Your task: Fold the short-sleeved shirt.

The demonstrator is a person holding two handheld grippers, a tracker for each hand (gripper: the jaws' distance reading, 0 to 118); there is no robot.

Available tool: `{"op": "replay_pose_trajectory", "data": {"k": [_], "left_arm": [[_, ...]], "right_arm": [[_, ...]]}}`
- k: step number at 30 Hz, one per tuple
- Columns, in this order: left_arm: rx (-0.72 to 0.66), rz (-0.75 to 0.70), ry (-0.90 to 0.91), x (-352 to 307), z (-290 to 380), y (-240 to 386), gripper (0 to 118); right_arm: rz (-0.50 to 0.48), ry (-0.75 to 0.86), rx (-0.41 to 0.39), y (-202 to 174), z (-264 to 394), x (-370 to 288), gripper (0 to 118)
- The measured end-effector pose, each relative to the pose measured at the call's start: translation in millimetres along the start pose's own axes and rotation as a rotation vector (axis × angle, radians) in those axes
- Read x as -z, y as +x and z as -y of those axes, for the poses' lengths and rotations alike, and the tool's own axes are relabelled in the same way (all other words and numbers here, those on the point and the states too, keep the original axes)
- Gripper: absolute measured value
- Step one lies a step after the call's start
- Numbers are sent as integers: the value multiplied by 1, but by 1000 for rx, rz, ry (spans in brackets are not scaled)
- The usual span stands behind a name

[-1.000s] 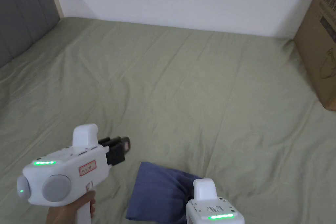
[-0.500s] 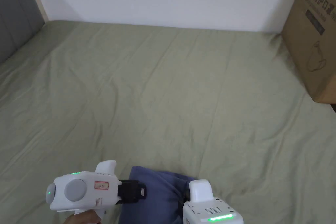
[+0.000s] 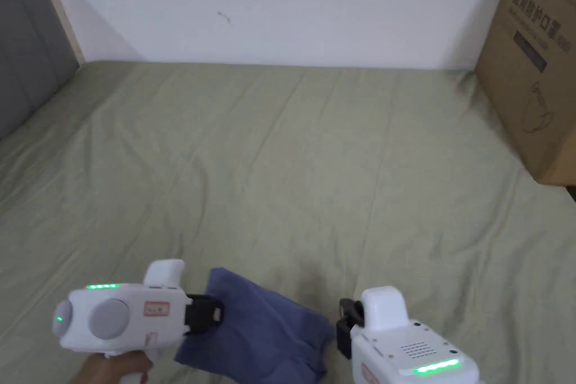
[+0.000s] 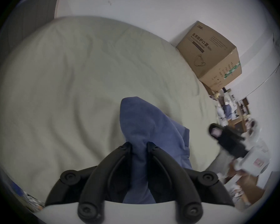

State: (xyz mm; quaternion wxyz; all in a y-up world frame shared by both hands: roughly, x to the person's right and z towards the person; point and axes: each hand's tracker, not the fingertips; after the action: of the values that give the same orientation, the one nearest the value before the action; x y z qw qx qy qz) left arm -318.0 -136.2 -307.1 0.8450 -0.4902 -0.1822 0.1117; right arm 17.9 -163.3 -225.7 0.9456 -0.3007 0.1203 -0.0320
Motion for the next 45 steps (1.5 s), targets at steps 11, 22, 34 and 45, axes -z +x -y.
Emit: {"op": "replay_pose_trajectory", "data": {"k": [11, 22, 34, 45], "left_arm": [[-28, -384, 19, -89, -71, -178, 16], [-187, -506, -54, -81, -79, -306, 39], [-243, -506, 131, -132, -90, -249, 95], [41, -533, 596, -231, -85, -52, 95]], "right_arm": [[32, 103, -67, -14, -64, 1, 0], [-13, 54, -85, -40, -74, 53, 0], [-2, 102, -49, -30, -85, 23, 0], [181, 368, -73, 1, -153, -89, 0]]}}
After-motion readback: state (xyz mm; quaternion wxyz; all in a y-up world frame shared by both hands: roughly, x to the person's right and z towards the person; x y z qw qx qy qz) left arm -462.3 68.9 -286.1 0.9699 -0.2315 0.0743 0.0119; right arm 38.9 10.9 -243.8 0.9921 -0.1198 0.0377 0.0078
